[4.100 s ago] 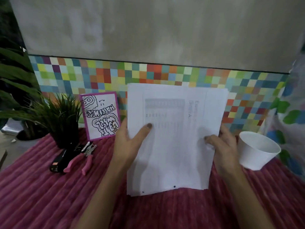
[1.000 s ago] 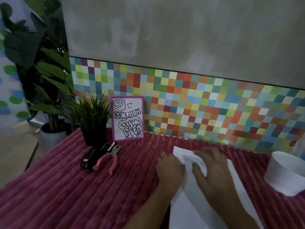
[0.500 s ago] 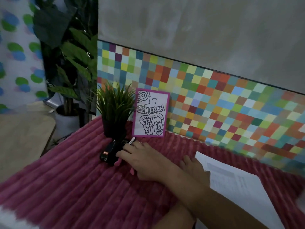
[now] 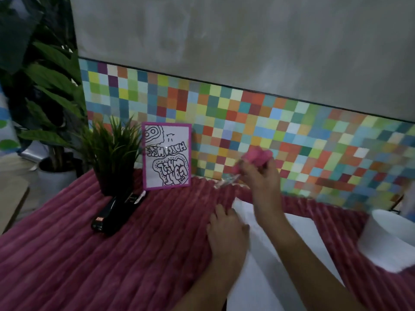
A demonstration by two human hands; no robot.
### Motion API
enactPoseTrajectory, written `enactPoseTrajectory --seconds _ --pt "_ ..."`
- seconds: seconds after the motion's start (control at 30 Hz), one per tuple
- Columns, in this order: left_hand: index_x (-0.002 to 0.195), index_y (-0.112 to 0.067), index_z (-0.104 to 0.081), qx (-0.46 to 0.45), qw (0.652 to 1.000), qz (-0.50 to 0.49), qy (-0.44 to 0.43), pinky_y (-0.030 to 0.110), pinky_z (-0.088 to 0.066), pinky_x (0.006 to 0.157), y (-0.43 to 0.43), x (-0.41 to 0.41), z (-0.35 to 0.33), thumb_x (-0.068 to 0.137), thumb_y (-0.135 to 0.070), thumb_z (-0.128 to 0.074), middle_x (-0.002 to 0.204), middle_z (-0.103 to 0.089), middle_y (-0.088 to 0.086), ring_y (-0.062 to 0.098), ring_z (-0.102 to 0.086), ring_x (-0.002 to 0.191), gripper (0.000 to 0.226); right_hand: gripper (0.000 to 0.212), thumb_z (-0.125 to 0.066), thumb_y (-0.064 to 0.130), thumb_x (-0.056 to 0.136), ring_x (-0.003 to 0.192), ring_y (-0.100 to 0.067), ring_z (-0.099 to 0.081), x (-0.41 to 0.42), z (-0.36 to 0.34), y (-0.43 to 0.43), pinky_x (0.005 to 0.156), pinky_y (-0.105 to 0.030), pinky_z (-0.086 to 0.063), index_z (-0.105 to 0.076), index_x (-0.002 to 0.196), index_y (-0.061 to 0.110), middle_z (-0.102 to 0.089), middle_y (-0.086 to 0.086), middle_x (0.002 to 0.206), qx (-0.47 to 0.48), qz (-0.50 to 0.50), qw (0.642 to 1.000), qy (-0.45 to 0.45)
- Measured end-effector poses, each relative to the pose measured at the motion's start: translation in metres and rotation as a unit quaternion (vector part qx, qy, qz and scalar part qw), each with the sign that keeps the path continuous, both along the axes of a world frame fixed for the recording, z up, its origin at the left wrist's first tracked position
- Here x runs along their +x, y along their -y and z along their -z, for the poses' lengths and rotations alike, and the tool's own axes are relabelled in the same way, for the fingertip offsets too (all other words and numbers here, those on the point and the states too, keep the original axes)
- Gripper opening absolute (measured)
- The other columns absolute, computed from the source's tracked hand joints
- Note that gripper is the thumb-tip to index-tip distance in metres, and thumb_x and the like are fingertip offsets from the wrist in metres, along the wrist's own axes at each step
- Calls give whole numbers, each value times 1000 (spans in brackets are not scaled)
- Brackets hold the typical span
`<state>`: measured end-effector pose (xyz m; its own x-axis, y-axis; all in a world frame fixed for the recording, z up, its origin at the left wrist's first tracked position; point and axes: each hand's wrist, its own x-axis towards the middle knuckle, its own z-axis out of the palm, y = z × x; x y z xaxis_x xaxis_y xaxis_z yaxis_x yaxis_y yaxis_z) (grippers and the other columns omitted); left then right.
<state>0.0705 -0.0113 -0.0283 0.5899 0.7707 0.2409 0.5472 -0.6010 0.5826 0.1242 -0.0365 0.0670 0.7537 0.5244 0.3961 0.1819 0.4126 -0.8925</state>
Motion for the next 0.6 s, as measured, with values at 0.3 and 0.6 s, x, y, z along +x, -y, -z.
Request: enactPoseTrajectory --seconds 0.3,0.6 --pt "90 -12 -59 15 993 74 90 32 -42 72 -6 5 1 79 -11 -65 93 -63 5 26 -57 90 13 39 -71 32 77 40 -11 -51 79 68 105 37 -18 -43 -65 97 -2 -62 -6 60 -39 23 951 -307" --pt "112 -8 -61 -181 960 177 121 26 -44 88 -25 34 -15 93 -22 -54 105 -63 2 15 -58 96 24 44 -63 5 77 55 -17 -57 89 74 109 51 -24 -53 -60 119 15 -70 -19 94 48 -62 932 -354"
